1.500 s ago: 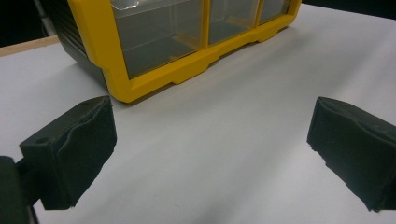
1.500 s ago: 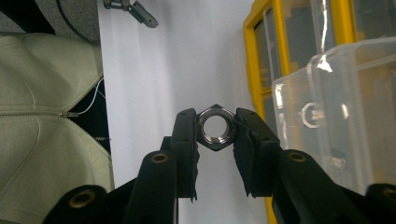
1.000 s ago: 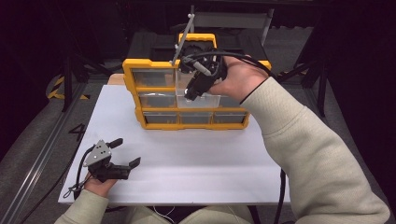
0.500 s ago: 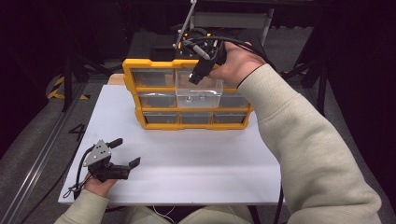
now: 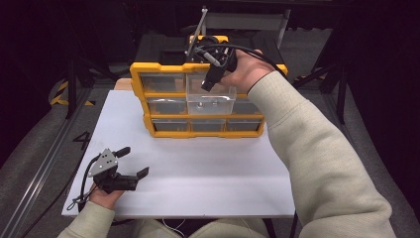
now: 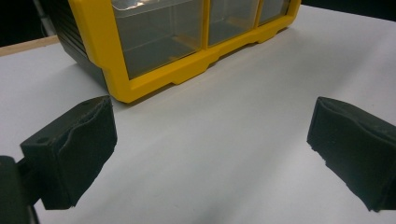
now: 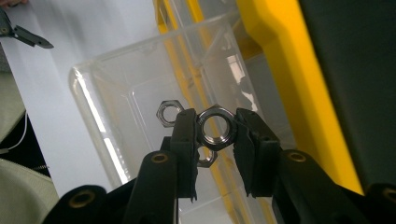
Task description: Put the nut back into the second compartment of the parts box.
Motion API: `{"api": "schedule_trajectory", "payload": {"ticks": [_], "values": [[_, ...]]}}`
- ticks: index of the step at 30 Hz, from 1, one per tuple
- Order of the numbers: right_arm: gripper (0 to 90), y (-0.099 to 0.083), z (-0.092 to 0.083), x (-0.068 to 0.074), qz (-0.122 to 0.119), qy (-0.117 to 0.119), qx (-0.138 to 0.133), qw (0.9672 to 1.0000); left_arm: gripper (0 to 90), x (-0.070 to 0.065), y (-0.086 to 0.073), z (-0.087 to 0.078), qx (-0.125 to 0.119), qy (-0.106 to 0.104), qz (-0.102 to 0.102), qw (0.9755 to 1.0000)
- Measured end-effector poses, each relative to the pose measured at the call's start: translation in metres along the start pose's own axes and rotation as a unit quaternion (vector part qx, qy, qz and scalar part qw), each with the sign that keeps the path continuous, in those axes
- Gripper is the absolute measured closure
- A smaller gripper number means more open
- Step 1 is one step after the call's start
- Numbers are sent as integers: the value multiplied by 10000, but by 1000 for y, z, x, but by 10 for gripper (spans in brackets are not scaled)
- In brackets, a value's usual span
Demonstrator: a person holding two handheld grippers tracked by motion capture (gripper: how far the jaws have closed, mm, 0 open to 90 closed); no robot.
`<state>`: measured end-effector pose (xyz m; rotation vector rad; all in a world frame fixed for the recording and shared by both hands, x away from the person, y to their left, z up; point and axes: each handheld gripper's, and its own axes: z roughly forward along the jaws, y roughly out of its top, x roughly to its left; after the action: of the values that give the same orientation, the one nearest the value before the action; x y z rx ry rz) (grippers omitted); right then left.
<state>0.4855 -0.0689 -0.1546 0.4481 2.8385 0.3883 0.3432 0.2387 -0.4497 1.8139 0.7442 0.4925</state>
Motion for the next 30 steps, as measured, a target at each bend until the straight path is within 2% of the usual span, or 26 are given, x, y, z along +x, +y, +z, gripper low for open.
{"api": "schedule_trajectory", "payload": {"ticks": [6,7,14,20,23,27,28,30], "values": [[697,-1,9,-1,6,73,34,10000,23,0,0,1,-24,-11,-4,10000],[696,-1,13,-1,-9,150,49,9999,23,0,0,1,-26,-14,-4,10000],[695,-2,21,-2,-15,219,129,9997,23,0,0,1,-23,-25,-6,10000],[673,-4,24,-3,-29,236,94,9997,22,0,1,1,-5,-41,-4,10000],[661,-4,22,-2,-27,224,36,9997,22,0,1,1,-6,-43,-9,10000],[632,-10,5,2,-27,96,-261,9996,23,0,1,1,-7,-43,-8,10000],[632,-10,5,2,-27,96,-261,9996,23,0,0,1,-9,-42,-7,10000],[580,-19,-8,4,17,-43,-507,9987,22,0,1,1,-6,-42,-5,10000]]}}
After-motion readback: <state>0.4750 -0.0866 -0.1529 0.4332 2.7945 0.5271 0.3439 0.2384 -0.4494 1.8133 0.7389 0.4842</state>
